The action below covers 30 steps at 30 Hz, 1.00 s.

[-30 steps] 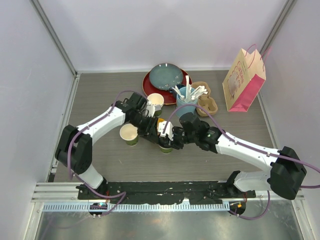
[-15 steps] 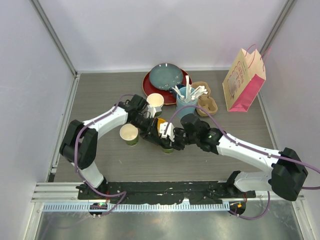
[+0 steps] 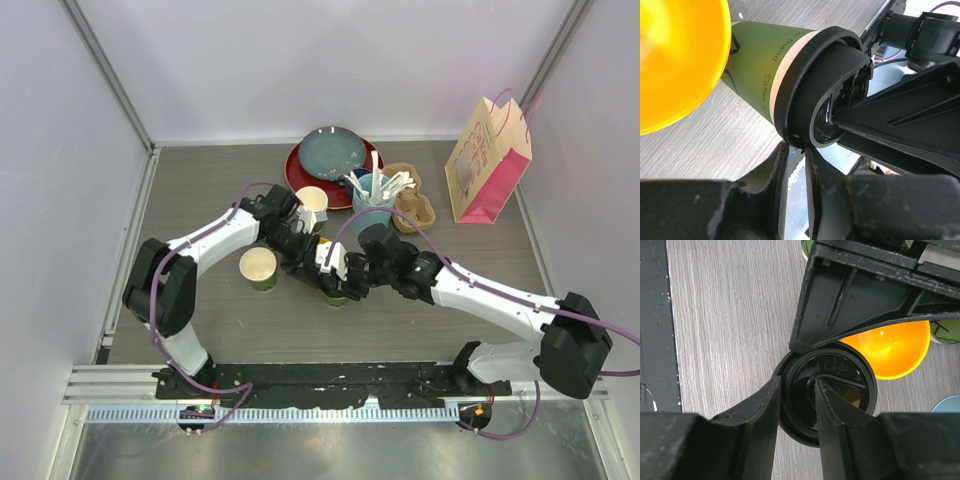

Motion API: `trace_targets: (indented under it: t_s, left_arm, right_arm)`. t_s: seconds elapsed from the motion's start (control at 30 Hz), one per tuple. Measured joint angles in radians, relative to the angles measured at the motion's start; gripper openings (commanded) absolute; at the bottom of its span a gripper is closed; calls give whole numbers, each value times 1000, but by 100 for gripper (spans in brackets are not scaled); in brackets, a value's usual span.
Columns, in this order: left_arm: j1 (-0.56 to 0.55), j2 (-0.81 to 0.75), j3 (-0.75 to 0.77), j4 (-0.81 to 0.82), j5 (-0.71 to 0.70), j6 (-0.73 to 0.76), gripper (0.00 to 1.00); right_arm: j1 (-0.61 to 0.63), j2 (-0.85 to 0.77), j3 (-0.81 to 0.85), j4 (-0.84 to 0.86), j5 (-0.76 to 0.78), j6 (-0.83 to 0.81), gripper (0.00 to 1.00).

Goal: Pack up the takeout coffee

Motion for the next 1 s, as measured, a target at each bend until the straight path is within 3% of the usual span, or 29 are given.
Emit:
trace_targets:
  t_s: [0.3,0.67,0.8,1.0]
  left_arm:
    - [-9,-19,69,-31,-118,69,29]
    - [-9,-23,124,-68,-167,108,36]
    - [-9,-33,146,-76,-190,113,39]
    - [-11,-75,148,-72,-214,108,41]
  right_arm:
    - [0,13,51,-82,0,35,46]
    - [0,15,90,-107,-8,104,52]
    - [0,12,131,-117,27,228,51]
    - [1,12,328,-216,254,550,43]
